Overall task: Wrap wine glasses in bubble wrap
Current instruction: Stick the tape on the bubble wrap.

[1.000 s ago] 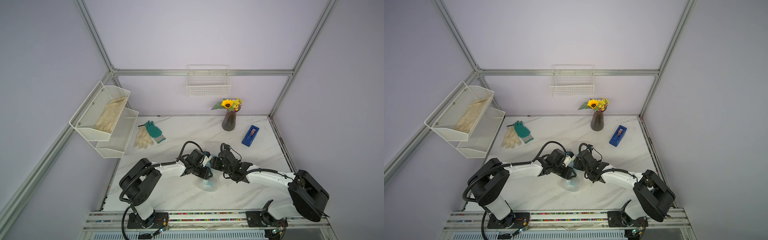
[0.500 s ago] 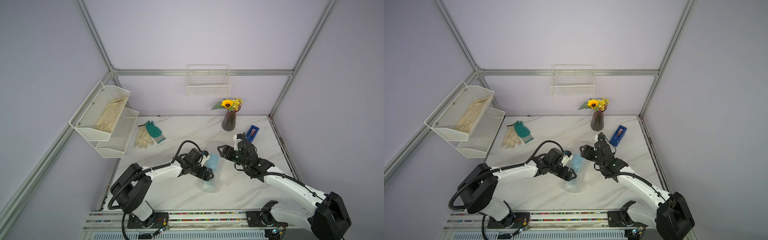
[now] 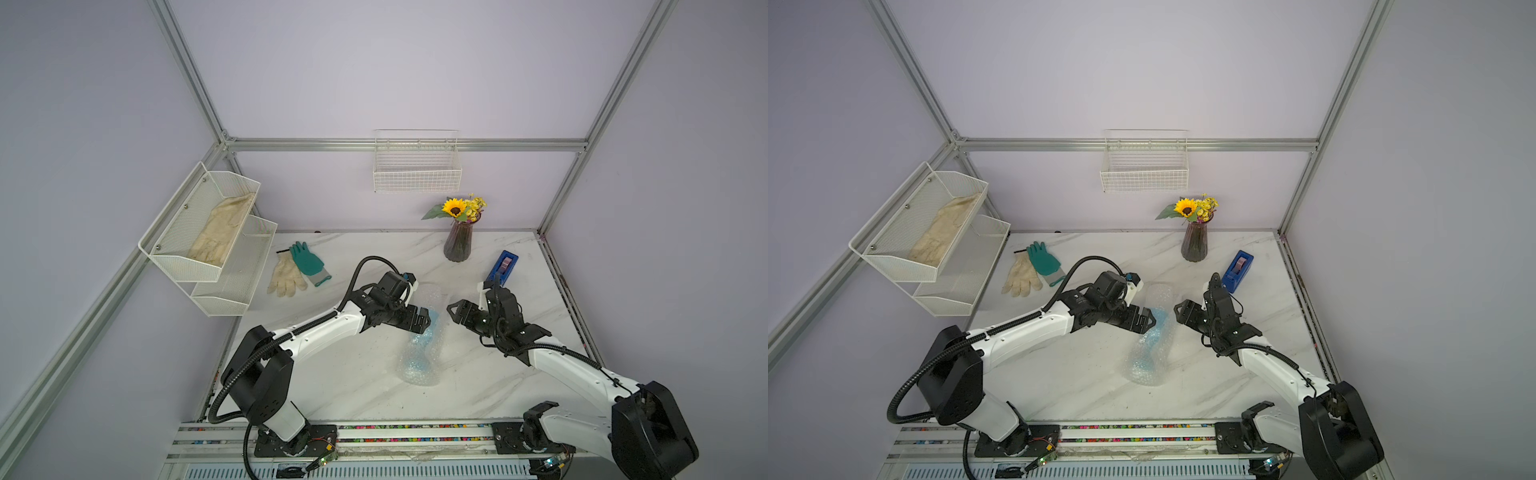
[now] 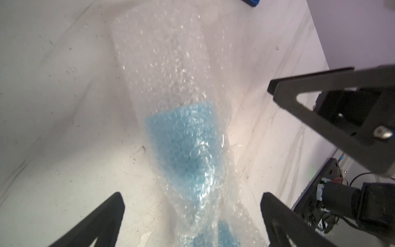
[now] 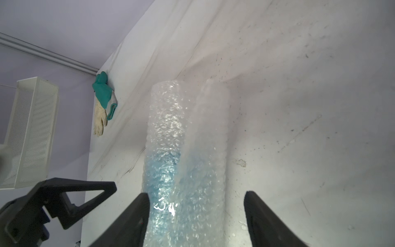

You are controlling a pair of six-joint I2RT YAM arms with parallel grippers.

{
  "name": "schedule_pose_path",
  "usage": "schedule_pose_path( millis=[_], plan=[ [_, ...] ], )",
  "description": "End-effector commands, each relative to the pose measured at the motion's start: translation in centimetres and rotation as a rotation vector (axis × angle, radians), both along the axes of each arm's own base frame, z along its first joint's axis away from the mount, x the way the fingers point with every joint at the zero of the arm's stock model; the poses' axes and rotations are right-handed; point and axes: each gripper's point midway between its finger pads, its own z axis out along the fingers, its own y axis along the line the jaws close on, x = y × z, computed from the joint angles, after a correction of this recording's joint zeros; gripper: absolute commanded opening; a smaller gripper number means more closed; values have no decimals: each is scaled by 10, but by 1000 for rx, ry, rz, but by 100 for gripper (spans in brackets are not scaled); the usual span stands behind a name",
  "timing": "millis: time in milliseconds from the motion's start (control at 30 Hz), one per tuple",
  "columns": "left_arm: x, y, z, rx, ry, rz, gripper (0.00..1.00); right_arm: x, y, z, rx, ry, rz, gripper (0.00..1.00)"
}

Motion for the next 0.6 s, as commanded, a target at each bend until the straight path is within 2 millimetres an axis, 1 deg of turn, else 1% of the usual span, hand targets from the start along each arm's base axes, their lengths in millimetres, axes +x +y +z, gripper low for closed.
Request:
schedule_pose_path(
  millis=[0,133,300,500,567],
  plan=[
    [26,-16,19,-35,-5,31,100,4,5,-2,40,-11,24,71],
    [28,-27,-4,11,89,1,100,8,5,-13,42,22,27,63],
    [25,-40,-24,9,162,-20,100,13,5,-20,32,29,24,60],
    [21,-46,-37,23,200,-38,100,17,12,-33,47,46,52,58],
    [21,-46,-37,22,198,-39,100,18,15,-38,54,55,61,56]
  ],
)
